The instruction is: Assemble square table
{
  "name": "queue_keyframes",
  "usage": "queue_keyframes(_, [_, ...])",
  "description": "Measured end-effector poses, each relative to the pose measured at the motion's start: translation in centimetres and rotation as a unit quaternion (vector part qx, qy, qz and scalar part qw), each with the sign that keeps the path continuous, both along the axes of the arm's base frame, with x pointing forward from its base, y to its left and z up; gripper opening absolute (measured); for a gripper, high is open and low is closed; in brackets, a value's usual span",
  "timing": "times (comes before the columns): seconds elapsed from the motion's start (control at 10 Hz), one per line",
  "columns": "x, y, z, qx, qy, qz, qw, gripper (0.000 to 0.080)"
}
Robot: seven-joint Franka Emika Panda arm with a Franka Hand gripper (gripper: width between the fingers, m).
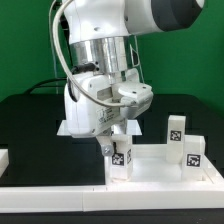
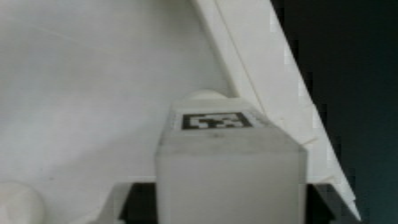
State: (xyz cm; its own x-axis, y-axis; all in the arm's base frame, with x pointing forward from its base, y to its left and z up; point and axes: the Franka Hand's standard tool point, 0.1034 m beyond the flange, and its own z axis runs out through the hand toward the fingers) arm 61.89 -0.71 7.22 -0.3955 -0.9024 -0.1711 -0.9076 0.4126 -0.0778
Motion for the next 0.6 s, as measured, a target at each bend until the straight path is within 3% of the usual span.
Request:
queue_keyframes(0.1, [0.0,0.1,0.0,-0.011,0.001,0.033,0.999,0.0293])
queue_keyframes(0.2, [-0.1,1.0,0.0,-0.049,0.004,0.134,0.990,0.0472])
queue_keyframes(0.3, [-0.2,1.9,0.0,-0.065,-0.005,0.225,0.972,0.0597])
queue_keyframes(0.6, [-0.2,1.8,0.0,-0.079,-0.016,0.334,0.939,0.0639])
